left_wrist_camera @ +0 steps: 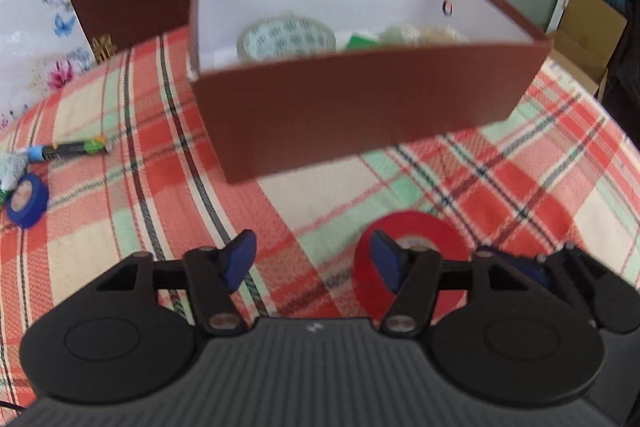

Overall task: Organize objects
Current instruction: 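Grasp the red tape roll with the left gripper, then carry the red tape roll into the brown box and release it, then grasp the green-and-white packet with the right gripper, then carry the green packet into the brown box and release it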

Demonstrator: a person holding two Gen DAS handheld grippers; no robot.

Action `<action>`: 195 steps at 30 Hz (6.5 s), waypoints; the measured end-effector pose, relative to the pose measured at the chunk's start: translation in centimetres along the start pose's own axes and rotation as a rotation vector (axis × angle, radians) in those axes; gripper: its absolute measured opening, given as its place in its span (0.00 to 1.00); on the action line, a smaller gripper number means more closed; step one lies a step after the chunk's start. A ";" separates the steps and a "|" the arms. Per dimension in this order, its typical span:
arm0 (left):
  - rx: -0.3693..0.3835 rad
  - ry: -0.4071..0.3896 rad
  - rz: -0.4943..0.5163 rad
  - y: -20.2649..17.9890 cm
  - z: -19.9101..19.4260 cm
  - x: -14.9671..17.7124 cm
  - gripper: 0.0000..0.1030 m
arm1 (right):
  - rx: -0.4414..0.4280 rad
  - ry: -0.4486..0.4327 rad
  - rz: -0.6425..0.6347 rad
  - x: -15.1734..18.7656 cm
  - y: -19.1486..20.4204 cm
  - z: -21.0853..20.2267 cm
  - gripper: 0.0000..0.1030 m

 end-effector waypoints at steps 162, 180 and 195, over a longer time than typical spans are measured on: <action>0.048 -0.157 -0.400 18.1 -4.2 5.6 0.76 | -0.061 0.055 -0.086 -5.0 5.4 3.2 0.55; -0.051 -0.041 -0.204 8.9 -0.1 0.9 0.18 | -0.212 0.050 -0.115 -6.2 4.5 7.5 0.31; -0.039 -0.076 -0.125 4.3 -4.7 2.3 0.16 | -0.148 -0.046 -0.047 -3.8 4.2 -0.4 0.29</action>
Point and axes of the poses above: each gripper's, at about its wrist camera, not at the fingertips, and z roughly the way its jaws point, y to its left, x to its underside, the point moved 3 cm from there along z, roughly the way its jaws point, and after that the axes turned 3 degrees about -x, right-handed, at the moved point
